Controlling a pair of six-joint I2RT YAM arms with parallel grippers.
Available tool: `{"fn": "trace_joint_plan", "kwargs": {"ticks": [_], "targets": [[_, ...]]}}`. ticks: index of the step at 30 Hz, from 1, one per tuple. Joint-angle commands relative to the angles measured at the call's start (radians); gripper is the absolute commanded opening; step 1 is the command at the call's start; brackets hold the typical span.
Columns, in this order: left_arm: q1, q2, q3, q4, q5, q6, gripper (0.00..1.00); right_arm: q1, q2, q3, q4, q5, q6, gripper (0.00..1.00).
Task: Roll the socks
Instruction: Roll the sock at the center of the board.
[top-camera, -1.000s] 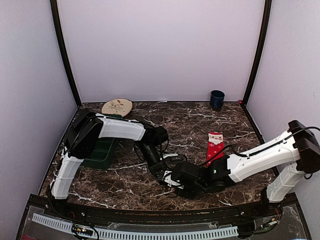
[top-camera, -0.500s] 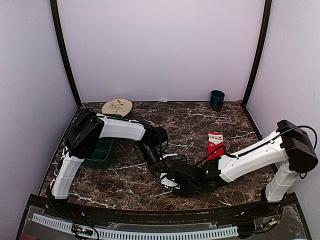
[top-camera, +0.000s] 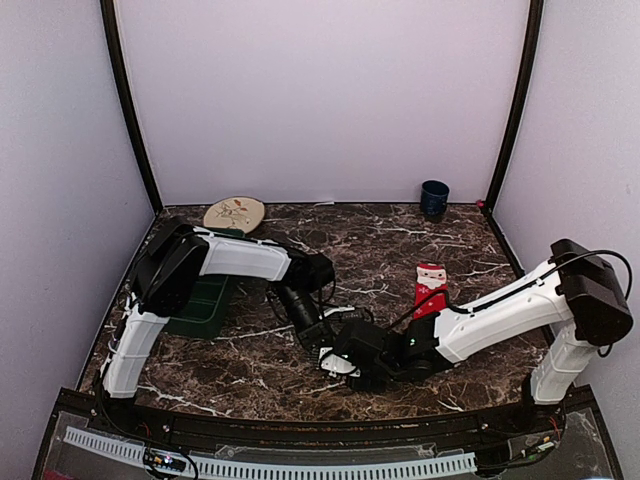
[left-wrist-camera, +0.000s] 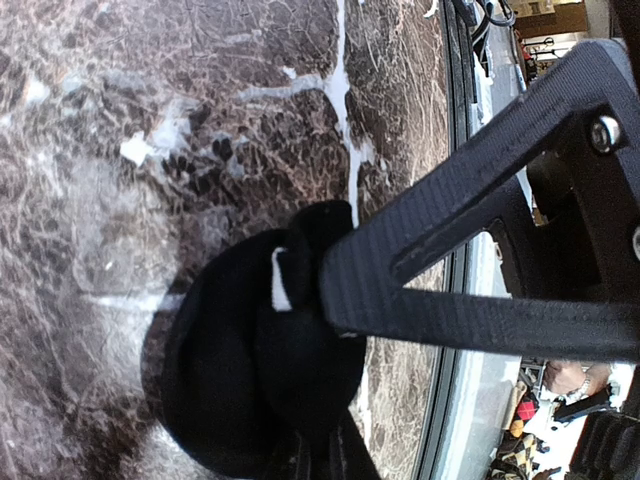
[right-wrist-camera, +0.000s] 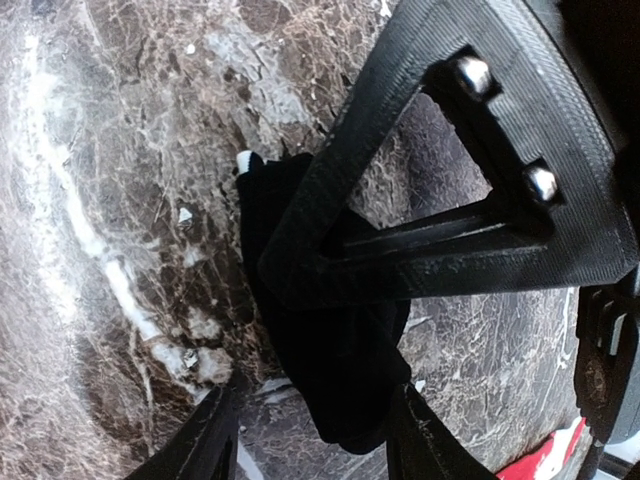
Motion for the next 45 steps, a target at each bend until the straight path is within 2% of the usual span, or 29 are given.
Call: {"fn": "trace_joint_plan", "kwargs": {"ticks": [1, 14, 21, 27, 38, 40, 45], "targets": [[0.003, 0.043, -0.001, -0.048, -0.066, 0.005, 0.0, -0.01, 0.025, 0.034, 0.039, -0.005, -0.03, 0.5], [0.012, 0.043, 0.004, -0.053, -0.056, 0.009, 0.0, -0.027, 0.062, 0.049, 0.043, -0.05, -0.051, 0.46], [0.017, 0.051, 0.01, -0.056, -0.041, 0.012, 0.0, -0.048, 0.084, 0.056, 0.029, -0.083, -0.046, 0.38], [0.024, 0.053, 0.016, -0.059, -0.036, 0.015, 0.0, -0.066, 0.113, 0.071, -0.002, -0.135, -0.03, 0.22], [0.046, 0.053, 0.026, -0.051, -0.032, -0.006, 0.0, -0.11, 0.156, 0.094, -0.067, -0.226, 0.007, 0.12], [0.054, 0.052, 0.029, -0.048, -0.032, -0.02, 0.02, -0.116, 0.166, 0.101, -0.085, -0.244, 0.014, 0.11], [0.074, 0.052, 0.039, -0.04, -0.065, -0.057, 0.16, -0.135, 0.189, 0.128, -0.128, -0.285, 0.031, 0.09]]}}
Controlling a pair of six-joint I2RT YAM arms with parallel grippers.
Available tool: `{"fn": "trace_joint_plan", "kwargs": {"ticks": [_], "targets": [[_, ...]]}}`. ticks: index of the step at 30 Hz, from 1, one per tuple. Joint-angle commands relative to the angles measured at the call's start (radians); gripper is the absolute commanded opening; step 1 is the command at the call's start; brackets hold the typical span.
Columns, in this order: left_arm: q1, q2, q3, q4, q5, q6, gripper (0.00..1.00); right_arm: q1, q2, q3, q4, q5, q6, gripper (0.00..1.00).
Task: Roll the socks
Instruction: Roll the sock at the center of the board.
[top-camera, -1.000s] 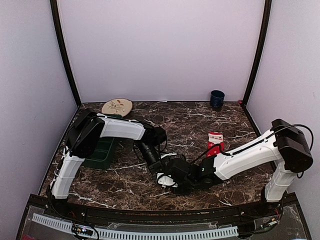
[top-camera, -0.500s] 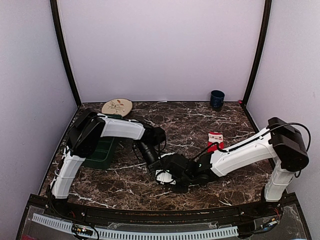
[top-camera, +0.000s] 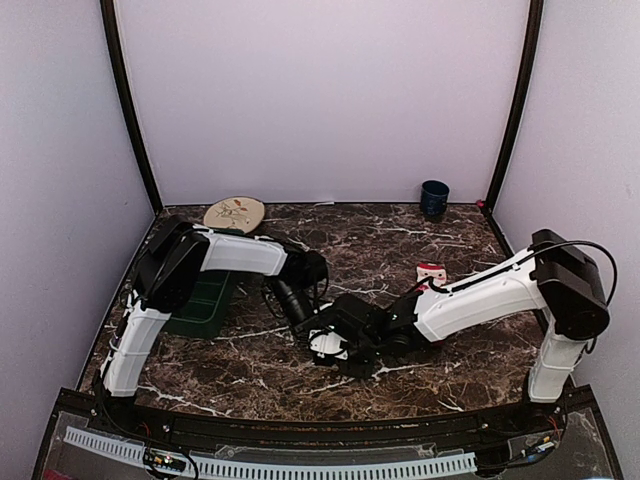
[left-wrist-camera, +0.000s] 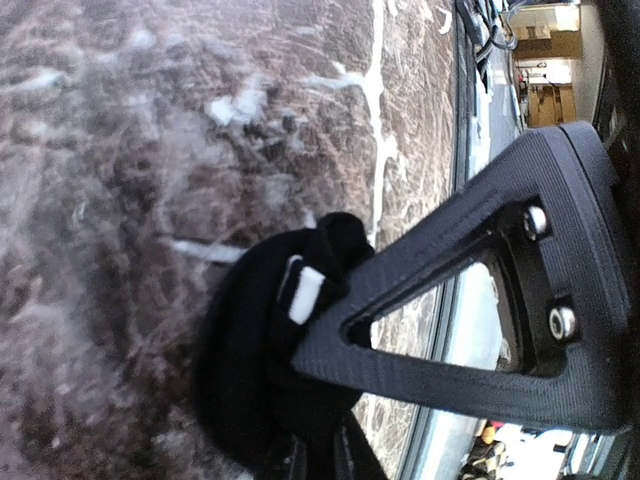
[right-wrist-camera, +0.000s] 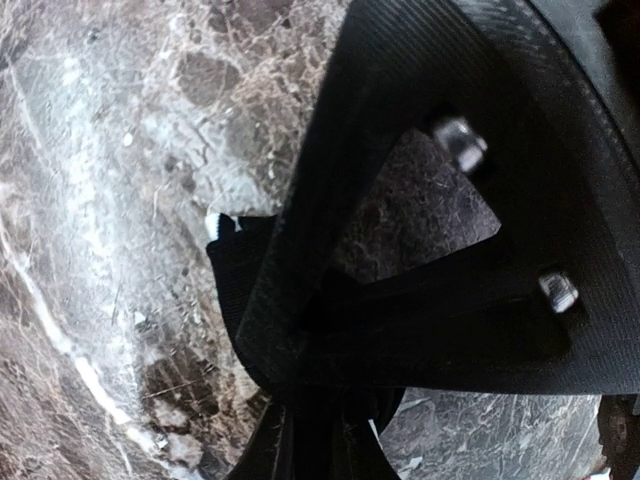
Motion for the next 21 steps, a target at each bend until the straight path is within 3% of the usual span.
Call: {"fn": "trace_joint_plan", "kwargs": {"ticks": [1, 21], "targets": [[0.028, 0.026, 0.011, 0.018, -0.094, -0.043, 0.17, -0.026, 0.081, -0.002, -0.095, -0.085, 0.033, 0.09], [0.113, -0.069, -0.105, 0.206, -0.139, -0.196, 0.28, -0.089, 0.125, 0.056, -0.184, -0.187, 0.118, 0.08]]}}
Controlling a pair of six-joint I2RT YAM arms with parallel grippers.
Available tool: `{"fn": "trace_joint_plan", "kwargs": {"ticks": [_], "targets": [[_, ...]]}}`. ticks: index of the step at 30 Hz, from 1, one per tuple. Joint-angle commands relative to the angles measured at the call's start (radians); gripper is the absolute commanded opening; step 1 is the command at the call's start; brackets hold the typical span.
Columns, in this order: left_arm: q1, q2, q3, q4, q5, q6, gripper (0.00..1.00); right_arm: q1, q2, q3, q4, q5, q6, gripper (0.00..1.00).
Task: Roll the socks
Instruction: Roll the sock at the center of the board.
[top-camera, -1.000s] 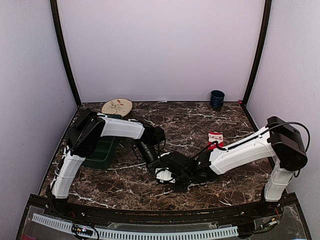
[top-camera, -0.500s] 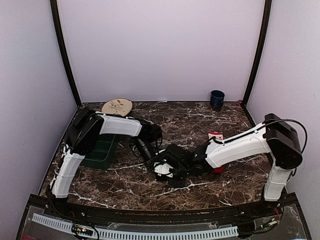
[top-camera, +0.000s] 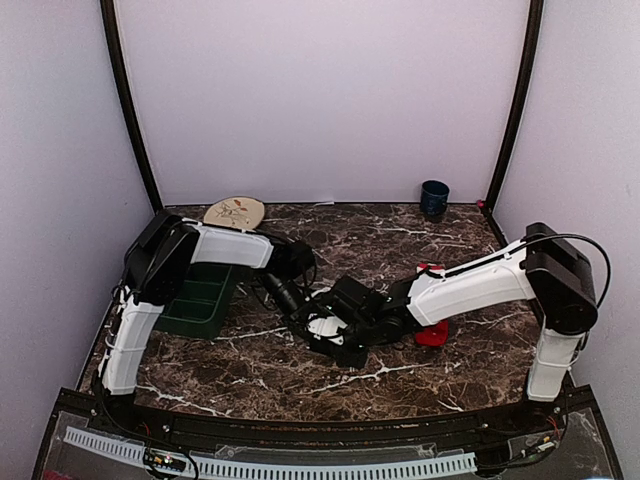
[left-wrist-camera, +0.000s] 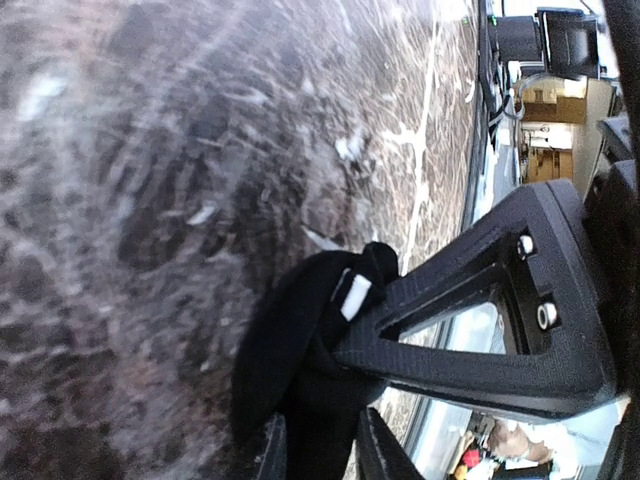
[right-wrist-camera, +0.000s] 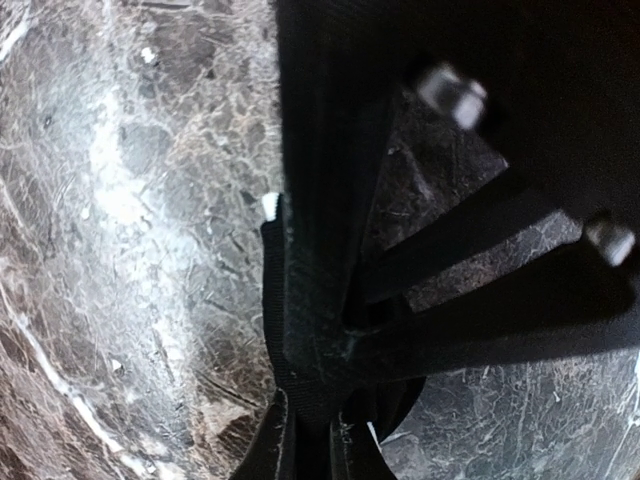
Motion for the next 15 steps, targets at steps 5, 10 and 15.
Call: {"fn": "trace_joint_plan", "kwargs": {"ticks": [5, 10, 15], "targets": [[0.05, -0.051, -0.078, 0.119, -0.198, -0.043, 0.29, -0.024, 0.081, -0.02, -0.142, -0.087, 0.065, 0.08], [0.067, -0.088, -0.114, 0.163, -0.271, -0.066, 0.3, -0.037, 0.083, -0.016, -0.151, -0.125, 0.097, 0.08], [0.088, -0.127, -0.142, 0.216, -0.307, -0.095, 0.31, -0.046, 0.083, -0.006, -0.165, -0.151, 0.131, 0.08]]}}
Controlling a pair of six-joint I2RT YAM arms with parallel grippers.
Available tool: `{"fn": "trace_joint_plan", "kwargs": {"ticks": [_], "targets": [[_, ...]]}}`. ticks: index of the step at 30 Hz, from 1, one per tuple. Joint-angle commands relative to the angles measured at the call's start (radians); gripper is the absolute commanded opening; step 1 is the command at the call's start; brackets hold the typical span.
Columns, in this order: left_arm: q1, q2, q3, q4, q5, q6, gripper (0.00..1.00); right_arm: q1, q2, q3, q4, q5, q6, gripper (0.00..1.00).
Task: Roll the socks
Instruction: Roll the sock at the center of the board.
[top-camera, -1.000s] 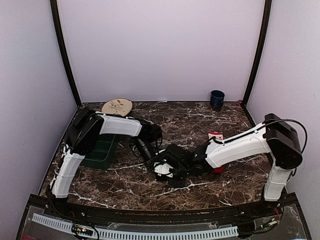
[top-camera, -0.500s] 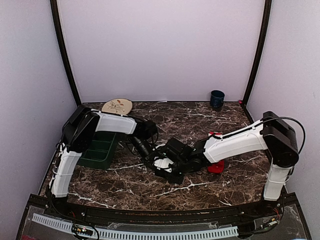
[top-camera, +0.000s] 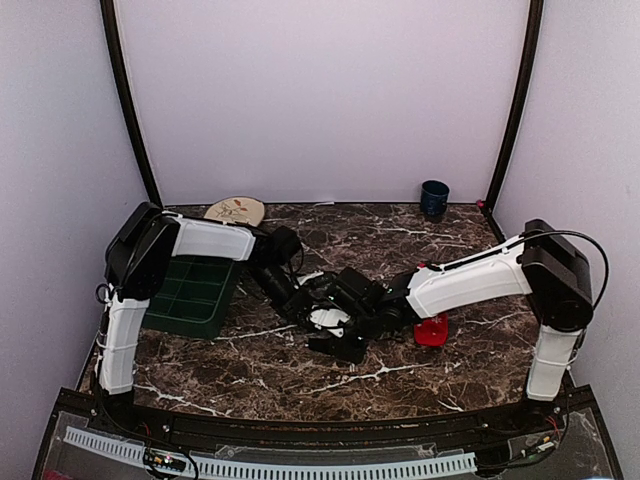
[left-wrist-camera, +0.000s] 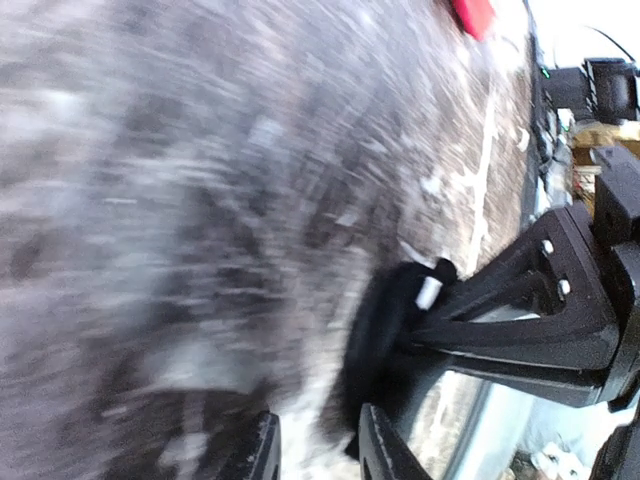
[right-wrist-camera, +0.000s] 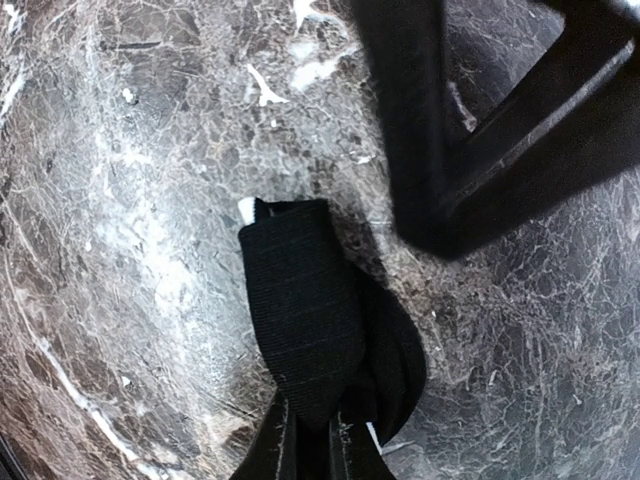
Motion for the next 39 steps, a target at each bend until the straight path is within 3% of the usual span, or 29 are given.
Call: {"fn": "trace_joint_plan", "kwargs": {"ticks": [1, 15, 24, 39], "targets": [[0.039, -0.034, -0.045, 0.074, -0.188, -0.029, 0.31, -0.012, 0.069, -0.027, -0.146, -0.068, 0.057, 0.08], [0.041, -0.189, -0.243, 0.267, -0.338, -0.084, 0.31, -0.074, 0.056, -0.07, -0.157, -0.227, 0.172, 0.08], [0.018, -0.437, -0.521, 0.547, -0.426, -0.123, 0.32, -0.13, 0.073, -0.062, -0.185, -0.366, 0.213, 0.08], [-0.288, -0.636, -0.735, 0.748, -0.753, 0.058, 0.34, -0.173, 0.122, 0.003, -0.256, -0.475, 0.201, 0.07]]}}
